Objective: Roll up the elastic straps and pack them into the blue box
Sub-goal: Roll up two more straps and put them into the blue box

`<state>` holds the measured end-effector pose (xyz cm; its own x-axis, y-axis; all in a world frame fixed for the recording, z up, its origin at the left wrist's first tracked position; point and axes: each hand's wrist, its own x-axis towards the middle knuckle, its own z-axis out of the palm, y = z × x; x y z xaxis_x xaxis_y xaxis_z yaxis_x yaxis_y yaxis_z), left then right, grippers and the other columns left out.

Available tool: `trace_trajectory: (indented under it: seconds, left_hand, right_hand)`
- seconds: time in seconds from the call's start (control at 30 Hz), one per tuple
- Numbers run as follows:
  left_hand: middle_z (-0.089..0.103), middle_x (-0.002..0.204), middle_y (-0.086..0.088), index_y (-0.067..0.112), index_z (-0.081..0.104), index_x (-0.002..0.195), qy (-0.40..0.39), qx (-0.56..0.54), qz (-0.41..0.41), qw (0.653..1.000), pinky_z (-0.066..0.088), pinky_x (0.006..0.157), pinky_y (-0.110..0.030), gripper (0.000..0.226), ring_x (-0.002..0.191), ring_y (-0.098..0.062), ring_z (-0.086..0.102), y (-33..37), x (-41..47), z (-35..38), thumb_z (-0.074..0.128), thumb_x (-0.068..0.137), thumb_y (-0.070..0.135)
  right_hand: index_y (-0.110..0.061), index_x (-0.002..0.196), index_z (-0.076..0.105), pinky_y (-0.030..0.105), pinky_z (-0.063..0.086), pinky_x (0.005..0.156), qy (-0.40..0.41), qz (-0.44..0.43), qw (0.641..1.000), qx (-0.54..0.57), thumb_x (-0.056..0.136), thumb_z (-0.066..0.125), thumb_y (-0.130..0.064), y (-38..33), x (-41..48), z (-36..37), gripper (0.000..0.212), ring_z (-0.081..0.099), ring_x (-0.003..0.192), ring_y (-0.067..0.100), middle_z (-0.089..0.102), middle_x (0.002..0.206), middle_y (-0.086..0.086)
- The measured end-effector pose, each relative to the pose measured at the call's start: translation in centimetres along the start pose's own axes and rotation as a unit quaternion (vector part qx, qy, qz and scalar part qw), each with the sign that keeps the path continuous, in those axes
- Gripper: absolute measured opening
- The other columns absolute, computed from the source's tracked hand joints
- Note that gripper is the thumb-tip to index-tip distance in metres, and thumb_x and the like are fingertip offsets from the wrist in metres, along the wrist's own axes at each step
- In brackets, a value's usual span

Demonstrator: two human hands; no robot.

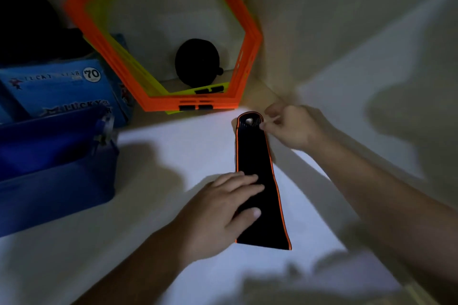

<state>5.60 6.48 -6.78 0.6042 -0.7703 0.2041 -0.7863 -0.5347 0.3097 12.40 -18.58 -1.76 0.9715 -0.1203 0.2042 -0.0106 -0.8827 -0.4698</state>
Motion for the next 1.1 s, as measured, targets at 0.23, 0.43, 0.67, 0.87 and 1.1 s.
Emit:
trace_trajectory:
  seconds: [0.23,0.43,0.67,0.87,1.1]
  left_hand:
    - [-0.023,0.165,0.016,0.032,-0.015,0.158,-0.172,0.105,-0.002,0.980,-0.004,0.125,-0.038,0.089,0.147,0.002,-0.029,0.7,-1.6,0.5,0.019,0.090,0.080]
    - [-0.030,0.162,0.018,0.031,-0.023,0.155,-0.154,0.113,0.005,0.982,-0.006,0.125,-0.039,0.103,0.144,0.004,-0.034,1.3,-2.1,1.3,0.025,0.083,0.086]
    - [0.044,0.132,0.017,0.031,0.053,0.129,0.005,-0.022,0.058,0.998,0.034,0.096,-0.014,0.063,0.117,0.003,0.037,1.3,-3.3,0.1,0.062,0.067,0.027]
    - [0.061,0.098,0.015,0.027,0.065,0.095,0.074,-0.023,0.070,0.995,0.050,0.072,-0.028,0.028,0.080,-0.006,0.056,1.2,-2.9,0.2,0.063,0.069,0.018]
    - [0.075,0.094,0.009,0.021,0.073,0.089,0.079,-0.147,-0.027,0.986,0.055,0.079,-0.036,0.017,0.088,-0.006,0.070,-0.4,-3.0,0.8,0.067,0.083,0.036]
  right_hand:
    - [-0.023,0.162,0.017,0.019,0.019,0.123,-0.218,-0.163,0.961,0.042,0.089,0.050,-0.071,-0.1,-16.4,0.6,0.093,0.017,0.151,-0.007,0.018,0.169,-0.010]
    - [-0.023,0.158,-0.018,0.023,-0.007,0.125,-0.192,-0.197,0.956,-0.099,0.089,0.037,-0.078,-0.3,-19.2,3.2,0.104,-0.029,0.148,-0.006,-0.027,0.164,-0.010]
    - [-0.033,0.136,0.053,0.020,0.051,0.094,-0.076,-0.170,0.982,0.037,0.086,0.065,-0.046,0.6,-20.4,3.0,0.053,0.059,0.115,-0.003,0.044,0.144,-0.022]
    - [-0.034,0.129,0.065,0.024,0.051,0.099,-0.047,-0.170,0.984,0.028,0.089,0.062,-0.053,1.0,-20.5,3.5,0.044,0.056,0.126,-0.005,0.057,0.138,-0.022]
    - [-0.029,0.108,0.074,0.023,0.047,0.094,-0.053,-0.143,0.986,0.062,0.093,0.057,-0.043,0.3,-19.3,3.0,0.027,0.058,0.111,0.000,0.068,0.116,-0.022]
